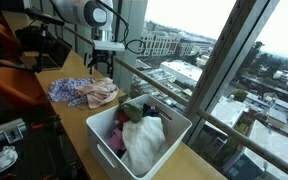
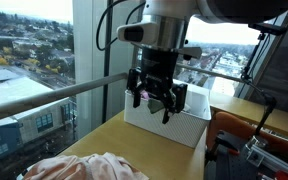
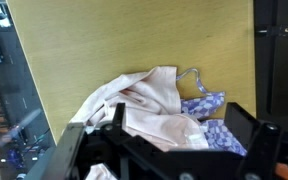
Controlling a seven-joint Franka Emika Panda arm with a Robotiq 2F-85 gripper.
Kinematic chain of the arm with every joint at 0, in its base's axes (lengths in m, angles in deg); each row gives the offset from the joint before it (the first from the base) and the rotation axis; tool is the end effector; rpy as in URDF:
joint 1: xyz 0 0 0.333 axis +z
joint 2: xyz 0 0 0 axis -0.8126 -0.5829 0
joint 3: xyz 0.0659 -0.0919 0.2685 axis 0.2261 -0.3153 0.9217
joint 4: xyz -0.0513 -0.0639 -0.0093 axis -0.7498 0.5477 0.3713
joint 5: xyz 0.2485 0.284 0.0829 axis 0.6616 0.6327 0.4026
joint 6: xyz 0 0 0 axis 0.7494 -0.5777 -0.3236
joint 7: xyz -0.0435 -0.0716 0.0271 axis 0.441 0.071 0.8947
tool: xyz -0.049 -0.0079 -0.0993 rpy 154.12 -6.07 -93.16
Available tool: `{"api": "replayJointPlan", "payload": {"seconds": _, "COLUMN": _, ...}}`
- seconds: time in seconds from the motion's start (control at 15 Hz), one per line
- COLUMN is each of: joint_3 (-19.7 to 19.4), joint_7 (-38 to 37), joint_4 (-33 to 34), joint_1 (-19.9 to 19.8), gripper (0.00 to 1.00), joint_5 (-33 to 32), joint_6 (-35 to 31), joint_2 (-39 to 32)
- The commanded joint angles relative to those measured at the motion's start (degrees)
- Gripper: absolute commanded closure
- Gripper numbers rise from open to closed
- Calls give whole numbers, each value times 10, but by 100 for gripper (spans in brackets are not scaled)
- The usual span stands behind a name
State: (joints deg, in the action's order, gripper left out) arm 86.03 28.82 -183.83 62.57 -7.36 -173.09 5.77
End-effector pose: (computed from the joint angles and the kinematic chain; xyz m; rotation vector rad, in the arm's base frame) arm 0.5556 0.2038 0.2999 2.2510 2.0949 -0.0838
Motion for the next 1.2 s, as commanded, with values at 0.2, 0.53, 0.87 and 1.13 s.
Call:
{"api": "replayJointPlan", "payload": {"seconds": 0.2, "joint_3": 12, "joint_7": 101, "joint_4": 127, "joint_1": -22, "gripper": 0, "joint_5": 63, "joint_6": 17, "joint_2": -124}}
{"api": "replayJointPlan", "payload": {"seconds": 0.53, "joint_3": 20, "joint_7": 140, "joint_4": 223, "joint_1": -23, "gripper": 0, "joint_5": 98, "joint_6": 28, "joint_2": -216}}
{"api": "replayJointPlan", "payload": {"seconds": 0.87, "joint_3": 34, "joint_7": 126, "joint_4": 280, "joint_1": 1, "gripper": 0, "joint_5": 101, "joint_6": 38, "joint_2": -292}}
{"api": "replayJointPlan", "payload": {"seconds": 1.13, "joint_3": 35, "joint_7": 97, "joint_4": 314, "joint_1": 33, "gripper": 0, "joint_5": 92, "joint_6": 46, "joint_2": -352}}
